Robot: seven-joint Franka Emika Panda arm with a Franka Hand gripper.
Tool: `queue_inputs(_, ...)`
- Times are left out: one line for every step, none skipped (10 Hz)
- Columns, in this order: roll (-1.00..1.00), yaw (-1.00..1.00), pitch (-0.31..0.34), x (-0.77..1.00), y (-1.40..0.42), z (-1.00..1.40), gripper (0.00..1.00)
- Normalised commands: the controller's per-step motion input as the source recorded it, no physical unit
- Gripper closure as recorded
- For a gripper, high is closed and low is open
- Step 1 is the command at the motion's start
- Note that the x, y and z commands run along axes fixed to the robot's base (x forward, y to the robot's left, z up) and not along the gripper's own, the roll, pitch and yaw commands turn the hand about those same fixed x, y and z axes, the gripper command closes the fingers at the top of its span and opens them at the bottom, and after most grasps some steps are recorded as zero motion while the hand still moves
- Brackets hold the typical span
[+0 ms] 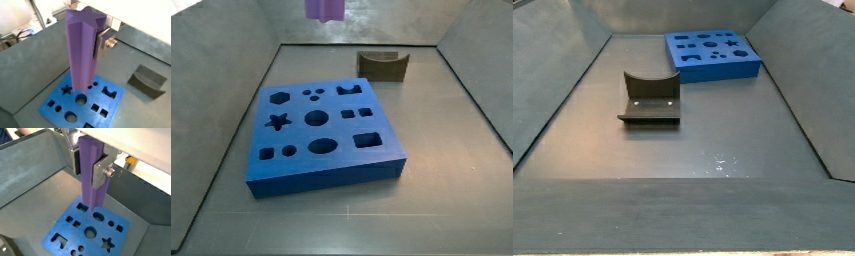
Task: Pick up the star object. Move up. Move to above the board. Insert the star object.
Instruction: Insert the star object.
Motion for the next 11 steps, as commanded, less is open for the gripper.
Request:
queue_inputs(0.00, -0.94, 0.000, 0.00, 0.00, -0.28, 1.00)
queue_inputs(0.01, 0.00, 0.000, 0.00, 0.00, 0.00, 1.00)
queue_inputs(0.00, -0.30, 0.000, 0.00, -0.02, -0.05, 1.00)
queue_inputs(0.00, -1.00, 0.000, 0.00, 0.00, -0.10, 1.00)
queue_inputs(0.00, -1.00, -0.009, 0.00, 0.00, -0.11, 1.00)
queue_inputs(0.00, -0.63, -0.021, 0.20, 0.01, 0.00, 1.00)
queue_inputs(-0.01, 0.00, -0.030, 0.00, 0.00, -0.03, 1.00)
queue_inputs(-0.08, 0.39, -0.079, -0.02, 0.05, -0.86, 1.00)
queue_inputs(-0.01, 0.71, -0.054, -0.47, 0.07, -0.95, 1.00)
queue_inputs(-0.03, 0.73, -0.063, -0.45, 0.03, -0.90, 1.00)
queue_inputs(-0.07, 0.36, -0.080, -0.63, -0.09, -0.82, 1.00)
